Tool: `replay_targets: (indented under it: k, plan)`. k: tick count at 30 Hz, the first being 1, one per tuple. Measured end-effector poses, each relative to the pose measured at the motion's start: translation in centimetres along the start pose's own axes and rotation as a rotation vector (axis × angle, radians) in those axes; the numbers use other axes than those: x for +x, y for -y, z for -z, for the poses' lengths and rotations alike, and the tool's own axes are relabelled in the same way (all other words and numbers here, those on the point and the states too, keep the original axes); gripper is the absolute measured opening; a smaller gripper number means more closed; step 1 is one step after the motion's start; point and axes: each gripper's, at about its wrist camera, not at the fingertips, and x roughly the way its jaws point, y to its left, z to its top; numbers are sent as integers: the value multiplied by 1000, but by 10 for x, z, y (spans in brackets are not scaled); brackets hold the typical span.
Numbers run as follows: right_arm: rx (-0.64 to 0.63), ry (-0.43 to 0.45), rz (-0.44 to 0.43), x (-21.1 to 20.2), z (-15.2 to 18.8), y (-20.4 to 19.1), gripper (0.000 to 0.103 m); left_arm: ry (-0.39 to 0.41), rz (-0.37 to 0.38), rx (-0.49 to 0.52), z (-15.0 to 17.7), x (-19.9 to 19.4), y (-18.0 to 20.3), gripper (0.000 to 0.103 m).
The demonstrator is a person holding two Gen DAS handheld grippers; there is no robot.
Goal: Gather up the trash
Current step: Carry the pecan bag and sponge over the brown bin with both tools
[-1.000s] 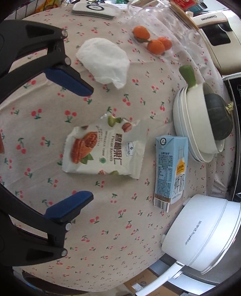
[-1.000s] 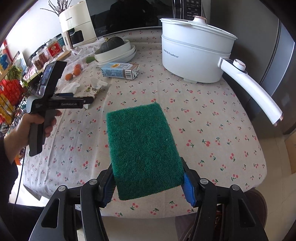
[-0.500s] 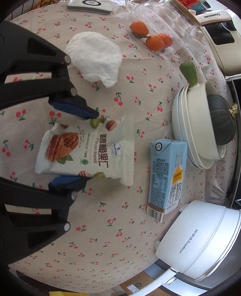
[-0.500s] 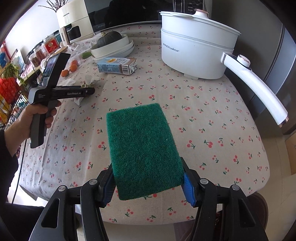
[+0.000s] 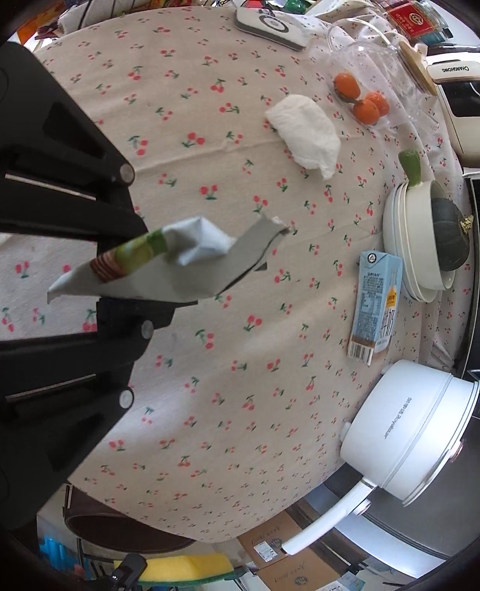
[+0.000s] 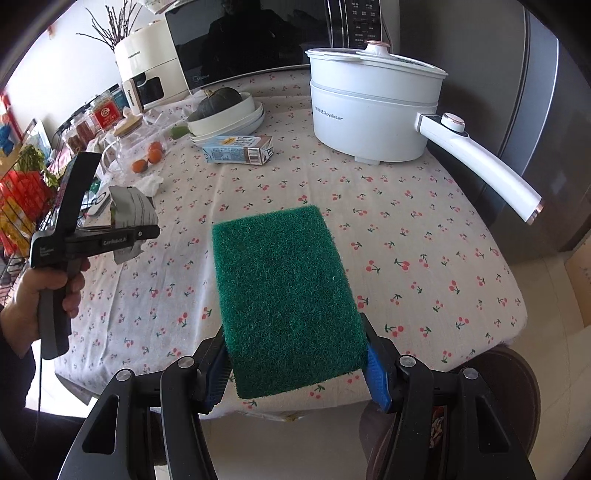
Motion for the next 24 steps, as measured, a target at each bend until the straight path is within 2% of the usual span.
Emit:
replay_targets:
  k: [6,17,24]
  plan:
    - [17,18,12,-23,20,5,62,17,13,41,25,-25,24,7]
    - [102,32,50,-56,64,37,62,40,116,55,66,-57,56,7]
    - [109,22,100,-68,87,59,62,43,199,102,76,-59,102,7]
